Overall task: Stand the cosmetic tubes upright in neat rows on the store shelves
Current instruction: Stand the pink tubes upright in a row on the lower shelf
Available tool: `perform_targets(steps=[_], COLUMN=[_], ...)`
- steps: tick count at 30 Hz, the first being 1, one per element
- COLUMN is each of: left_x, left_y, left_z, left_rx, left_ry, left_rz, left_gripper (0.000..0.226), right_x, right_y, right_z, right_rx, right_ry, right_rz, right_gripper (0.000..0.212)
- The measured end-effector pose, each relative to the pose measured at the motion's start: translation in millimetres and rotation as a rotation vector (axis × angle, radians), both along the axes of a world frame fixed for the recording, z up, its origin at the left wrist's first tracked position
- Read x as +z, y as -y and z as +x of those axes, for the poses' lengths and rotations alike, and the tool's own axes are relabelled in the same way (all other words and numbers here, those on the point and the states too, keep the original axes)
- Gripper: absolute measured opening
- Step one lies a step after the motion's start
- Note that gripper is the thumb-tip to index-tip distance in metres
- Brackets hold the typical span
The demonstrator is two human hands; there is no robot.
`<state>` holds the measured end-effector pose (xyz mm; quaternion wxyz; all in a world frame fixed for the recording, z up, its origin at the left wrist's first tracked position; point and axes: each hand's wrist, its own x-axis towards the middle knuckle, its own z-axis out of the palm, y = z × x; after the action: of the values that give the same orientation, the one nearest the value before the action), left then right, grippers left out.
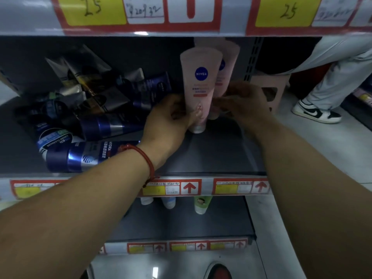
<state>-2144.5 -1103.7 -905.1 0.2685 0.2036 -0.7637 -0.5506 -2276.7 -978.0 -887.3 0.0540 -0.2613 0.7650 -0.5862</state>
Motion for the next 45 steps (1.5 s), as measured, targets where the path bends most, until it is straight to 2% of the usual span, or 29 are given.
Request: perform_targets(steps=[5, 14, 20, 27, 38, 45], left_x=[-6.5, -9.4, -13.0, -15.0, -13.3, -11.8], left_y=[4.3, 0.3, 1.9, -0.9, -6.4, -7.9], left_z=[1.0, 3.9, -1.0, -6.2, -8.1, -11.6], left_rx=[-0.05, -0.099, -0.087, -0.094, -0.067, -0.031], left_ry=[-0.037, 0.047, 0.088, 0.099, 0.099, 0.124], left_rz=[0.017, 0.001, -0.042, -0.114, -0.11, -0.149], left_gripper=[0.03, 0.042, 0.05, 0.041, 0.041, 0.045], right_x=[-4.1, -17.6, -24.6, -33.9, -35.9, -30.3], right_y=[13.0, 20.6, 16.4, 19.1, 17.4, 12.7], right_z=[0.5, -2.8, -2.7, -6.4, -12.1, -12.2], right_rx=[0.0, -0.035, -0.083, -0.094, -0.084, -0.049], right_ry=[0.012, 0.043, -0.019, -0.186, -0.194, -0.189], right_rz=[-0.027, -0.019, 0.004, 0.105, 0.071, 0.096], right_gripper=[0.019, 0.027, 0.035, 0.032, 0.027, 0.032])
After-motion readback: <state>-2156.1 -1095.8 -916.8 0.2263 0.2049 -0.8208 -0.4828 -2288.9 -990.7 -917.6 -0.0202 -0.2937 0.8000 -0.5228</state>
